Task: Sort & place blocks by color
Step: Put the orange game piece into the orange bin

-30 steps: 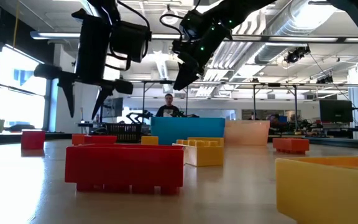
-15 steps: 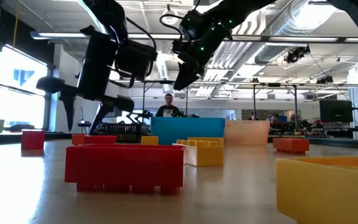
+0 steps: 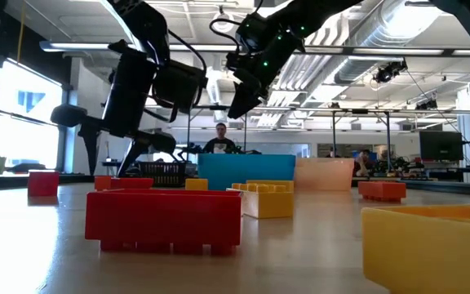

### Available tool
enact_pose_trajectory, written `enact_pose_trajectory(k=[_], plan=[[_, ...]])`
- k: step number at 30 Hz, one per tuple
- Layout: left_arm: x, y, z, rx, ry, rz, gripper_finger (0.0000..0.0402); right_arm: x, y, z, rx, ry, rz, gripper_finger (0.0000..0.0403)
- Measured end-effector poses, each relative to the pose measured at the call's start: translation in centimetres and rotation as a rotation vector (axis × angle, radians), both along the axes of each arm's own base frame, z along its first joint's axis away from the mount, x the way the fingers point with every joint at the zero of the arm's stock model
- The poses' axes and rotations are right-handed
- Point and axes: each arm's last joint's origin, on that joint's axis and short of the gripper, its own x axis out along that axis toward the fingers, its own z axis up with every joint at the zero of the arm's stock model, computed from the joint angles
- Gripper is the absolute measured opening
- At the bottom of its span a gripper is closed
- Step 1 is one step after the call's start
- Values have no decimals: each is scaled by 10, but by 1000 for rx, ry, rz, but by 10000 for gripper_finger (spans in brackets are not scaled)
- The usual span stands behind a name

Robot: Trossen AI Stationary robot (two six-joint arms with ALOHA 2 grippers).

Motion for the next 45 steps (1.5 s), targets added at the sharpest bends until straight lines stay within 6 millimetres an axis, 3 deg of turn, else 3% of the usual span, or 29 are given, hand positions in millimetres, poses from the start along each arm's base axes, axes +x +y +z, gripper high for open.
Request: enact_pose_trajectory(k=[10,23,36,45], plan=[[8,3,-14,-3,-25,-40,173,0,0,0,3,5,0,201],[-2,5,-24,1,14,-225,113,-1,-1,0,-3,9,-36,201],[4,17,7,21,-81,-636,114,-9,4,-8,127,91,-135,201],[21,37,22,42,-365,-927,113,-13,15,1,459,85,-182,201]])
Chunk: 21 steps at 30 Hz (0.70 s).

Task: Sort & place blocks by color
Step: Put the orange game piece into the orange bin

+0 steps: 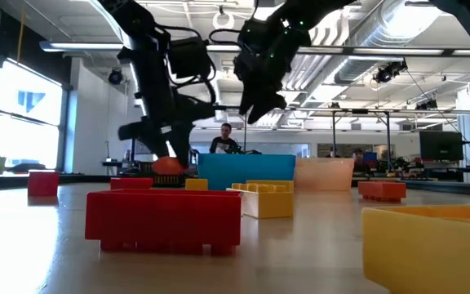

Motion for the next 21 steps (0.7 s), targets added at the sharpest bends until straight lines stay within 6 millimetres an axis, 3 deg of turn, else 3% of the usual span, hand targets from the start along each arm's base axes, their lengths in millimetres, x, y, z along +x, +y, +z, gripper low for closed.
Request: enact_pose_trajectory(k=[5,12,21], plan=[[2,14,5,-30,-111,-106,114,6,11,18,65,-44,-4,201],[1,27,8,-113,-240,-236,114,13,33,55,-3,-66,3,201],[-10,35,13,-108,-220,-201,114,9,56,98,-97,-58,-69,201]])
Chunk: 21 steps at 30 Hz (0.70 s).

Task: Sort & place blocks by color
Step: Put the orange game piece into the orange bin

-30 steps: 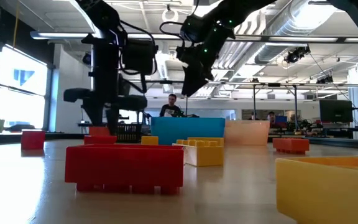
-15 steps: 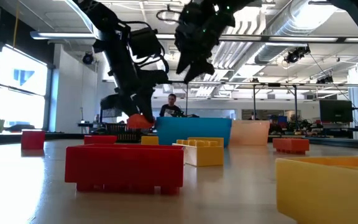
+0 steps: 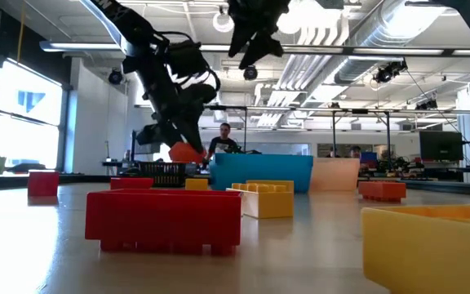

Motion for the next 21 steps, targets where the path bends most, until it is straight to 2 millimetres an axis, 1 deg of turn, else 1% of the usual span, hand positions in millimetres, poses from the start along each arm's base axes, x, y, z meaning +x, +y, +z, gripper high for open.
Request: enact_pose_trajectory(k=[4,10,15,18,21], plan=[[-6,0,21,59,-57,-19,114,-2,12,8,-4,22,-32,201],[-20,-1,65,191,-218,0,115,0,30,8,29,38,-72,201],[-36,1,97,285,-330,82,115,5,42,10,56,1,-132,201],[-43,3,110,306,-406,142,115,8,46,11,49,-30,-205,201],[-46,4,123,322,-494,185,115,13,50,12,35,-79,-288,201]])
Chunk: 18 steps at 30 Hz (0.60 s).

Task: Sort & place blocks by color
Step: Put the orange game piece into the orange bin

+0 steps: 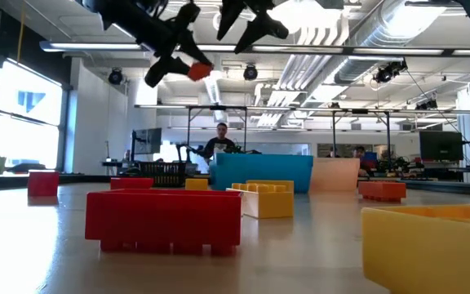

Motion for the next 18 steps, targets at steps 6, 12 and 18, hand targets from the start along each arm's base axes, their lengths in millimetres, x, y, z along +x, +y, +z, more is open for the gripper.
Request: enact_pose_trajectory(k=[6,12,18], plan=[[5,-2,13,6,-146,-38,115,8,3,3,-26,-91,-126,201],[11,-6,20,24,-221,-70,115,11,2,7,-10,-165,-186,201],[14,-11,21,48,-222,-111,115,13,1,9,-17,-197,-210,201]])
